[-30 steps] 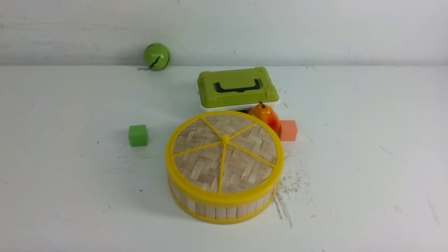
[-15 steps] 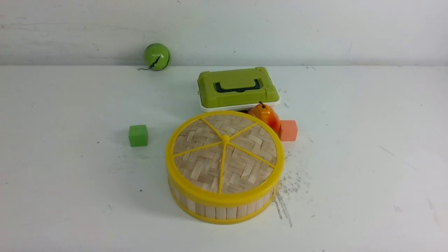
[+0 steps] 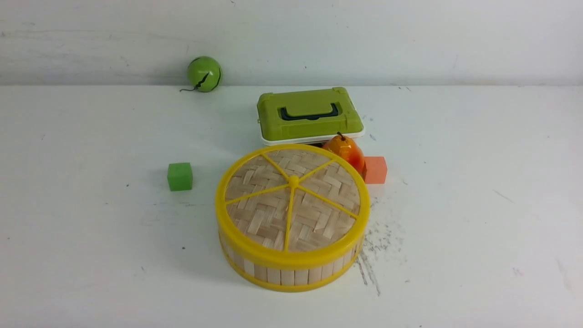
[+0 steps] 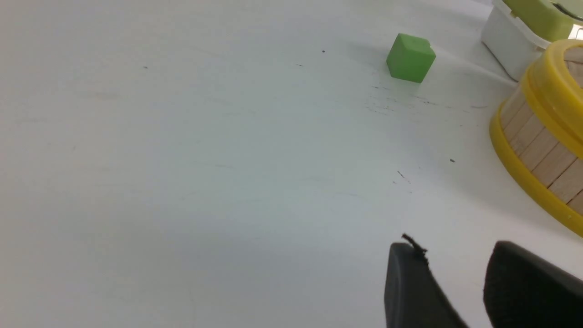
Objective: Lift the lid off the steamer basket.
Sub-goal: Use the right arm to lift the lid of the steamer
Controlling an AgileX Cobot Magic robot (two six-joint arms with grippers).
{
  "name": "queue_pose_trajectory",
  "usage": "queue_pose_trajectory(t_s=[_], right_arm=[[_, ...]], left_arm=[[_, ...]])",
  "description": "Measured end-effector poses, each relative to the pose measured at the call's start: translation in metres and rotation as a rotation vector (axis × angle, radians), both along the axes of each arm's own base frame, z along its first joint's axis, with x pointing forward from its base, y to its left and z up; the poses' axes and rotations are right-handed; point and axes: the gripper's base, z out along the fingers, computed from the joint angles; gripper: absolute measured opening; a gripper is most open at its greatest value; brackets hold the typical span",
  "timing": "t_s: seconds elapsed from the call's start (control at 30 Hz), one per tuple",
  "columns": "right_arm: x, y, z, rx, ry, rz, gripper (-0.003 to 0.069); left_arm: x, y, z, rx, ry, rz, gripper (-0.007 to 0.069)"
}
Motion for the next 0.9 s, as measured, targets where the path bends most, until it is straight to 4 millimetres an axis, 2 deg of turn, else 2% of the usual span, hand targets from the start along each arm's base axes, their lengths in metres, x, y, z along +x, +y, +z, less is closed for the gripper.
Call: queue_pose_trajectory(t_s=[0.07, 0.17, 0.27, 0.3, 0.33, 0.37, 0.4, 0.47, 0.5, 0.57, 0.67, 0.7, 0.77, 0.8, 0.83, 0.87, 0.9], right_arm=[[0.0, 0.0, 0.0, -0.017, -0.002, 0.004, 0.0136], [-0.001, 0.001, 0.004, -0.164, -0.02, 0.043, 0.0136], [-0.005, 0.003, 0.038, -0.42, -0.111, 0.115, 0.0099], [-0.005, 0.003, 0.049, -0.471, -0.125, 0.129, 0.0077], [-0.005, 0.003, 0.052, -0.502, -0.131, 0.136, 0.0071], [-0.003, 0.004, 0.068, -0.571, -0.136, 0.159, 0.0045], [0.006, 0.005, 0.099, -0.728, -0.118, 0.228, -0.0009], [0.018, 0.006, 0.124, -0.849, -0.088, 0.311, -0.0022], [0.021, 0.007, 0.13, -0.861, -0.076, 0.332, -0.0022], [0.049, 0.01, 0.165, -0.999, -0.01, 0.527, -0.0022], [0.072, 0.016, 0.185, -1.061, 0.029, 0.704, -0.0022], [0.091, 0.022, 0.198, -1.083, 0.039, 0.828, -0.002], [0.112, 0.033, 0.208, -1.091, 0.042, 0.948, -0.0016], [0.117, 0.035, 0.21, -1.094, 0.042, 0.973, -0.0014], [0.133, 0.047, 0.215, -1.121, 0.059, 1.075, -0.0012], [0.135, 0.049, 0.216, -1.124, 0.063, 1.085, -0.0011], [0.153, 0.064, 0.219, -1.162, 0.104, 1.176, -0.0011]], left_arm=[[0.0, 0.0, 0.0, 0.0, 0.0, 0.0, 0.0239], [0.0, 0.0, 0.0, 0.0, 0.0, 0.0, 0.0239], [0.0, 0.0, 0.0, 0.0, 0.0, 0.0, 0.0239], [0.0, 0.0, 0.0, 0.0, 0.0, 0.0, 0.0239], [0.0, 0.0, 0.0, 0.0, 0.0, 0.0, 0.0239], [0.0, 0.0, 0.0, 0.0, 0.0, 0.0, 0.0239], [0.0, 0.0, 0.0, 0.0, 0.0, 0.0, 0.0239], [0.0, 0.0, 0.0, 0.0, 0.0, 0.0, 0.0239], [0.0, 0.0, 0.0, 0.0, 0.0, 0.0, 0.0239], [0.0, 0.0, 0.0, 0.0, 0.0, 0.0, 0.0239], [0.0, 0.0, 0.0, 0.0, 0.0, 0.0, 0.0239], [0.0, 0.0, 0.0, 0.0, 0.0, 0.0, 0.0239], [0.0, 0.0, 0.0, 0.0, 0.0, 0.0, 0.0239], [0.0, 0.0, 0.0, 0.0, 0.0, 0.0, 0.0239], [0.0, 0.0, 0.0, 0.0, 0.0, 0.0, 0.0239], [0.0, 0.0, 0.0, 0.0, 0.0, 0.0, 0.0239], [0.0, 0.0, 0.0, 0.0, 0.0, 0.0, 0.0239]])
